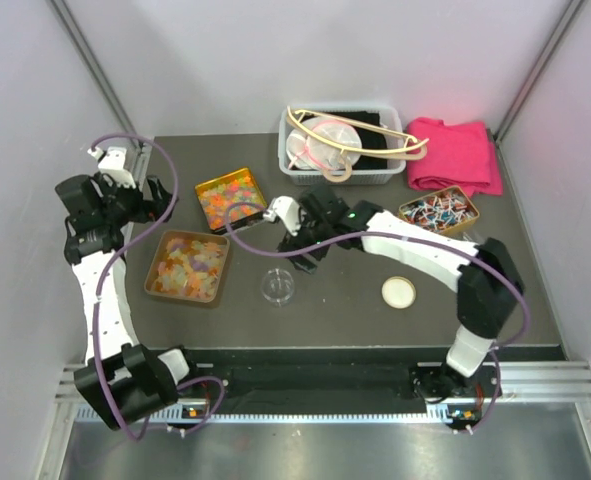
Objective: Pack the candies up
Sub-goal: Move the packing bottle to the center of the board.
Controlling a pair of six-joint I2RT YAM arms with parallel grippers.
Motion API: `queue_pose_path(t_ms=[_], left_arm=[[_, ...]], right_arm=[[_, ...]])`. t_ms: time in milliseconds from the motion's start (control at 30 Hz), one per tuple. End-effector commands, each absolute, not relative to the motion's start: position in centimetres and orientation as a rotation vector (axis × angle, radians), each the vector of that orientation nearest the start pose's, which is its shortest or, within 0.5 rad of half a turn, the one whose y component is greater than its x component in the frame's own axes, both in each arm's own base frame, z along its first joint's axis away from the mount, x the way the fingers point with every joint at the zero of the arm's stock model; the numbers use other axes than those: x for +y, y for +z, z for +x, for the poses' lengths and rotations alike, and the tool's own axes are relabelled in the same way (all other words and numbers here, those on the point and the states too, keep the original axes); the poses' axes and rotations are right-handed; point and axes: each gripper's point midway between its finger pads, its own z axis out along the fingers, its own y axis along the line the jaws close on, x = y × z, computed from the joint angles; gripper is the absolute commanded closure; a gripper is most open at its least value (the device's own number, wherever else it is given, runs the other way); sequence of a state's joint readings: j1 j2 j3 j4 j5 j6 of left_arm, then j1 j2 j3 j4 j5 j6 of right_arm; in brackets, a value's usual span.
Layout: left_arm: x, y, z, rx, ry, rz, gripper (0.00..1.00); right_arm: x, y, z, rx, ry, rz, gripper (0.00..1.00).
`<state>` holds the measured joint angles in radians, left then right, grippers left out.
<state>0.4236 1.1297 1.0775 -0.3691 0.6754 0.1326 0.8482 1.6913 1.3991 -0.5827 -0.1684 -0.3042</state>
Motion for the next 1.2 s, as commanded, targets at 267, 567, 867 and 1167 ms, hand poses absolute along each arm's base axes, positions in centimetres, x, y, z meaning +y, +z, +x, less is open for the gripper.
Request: queue_pose_path(t_ms=[267, 567, 867, 1167], left_arm=[[5.6, 28.4, 34.5, 1.840, -0.223, 0.140, 0.01], [5.9, 28.2, 34.7, 1.849, -0.220, 0.130, 0.01], [5.8, 28.3, 34.7, 1.849, -0.226, 0.131, 0.01], [5.6, 28.2, 34.6, 1.848, -0.238, 0.138, 0.01]], right_arm=[[40.9, 13.1, 27.0, 2.028, 0.584, -1.428, 0.23], [41.5, 10.1, 26.5, 2.079, 0.541, -1.465, 0.34], [39.2, 8.0, 26.0, 2.109, 0.455, -1.494, 0.46], [36.3, 8.1, 25.0, 2.123, 0.386, -1.513, 0.62]])
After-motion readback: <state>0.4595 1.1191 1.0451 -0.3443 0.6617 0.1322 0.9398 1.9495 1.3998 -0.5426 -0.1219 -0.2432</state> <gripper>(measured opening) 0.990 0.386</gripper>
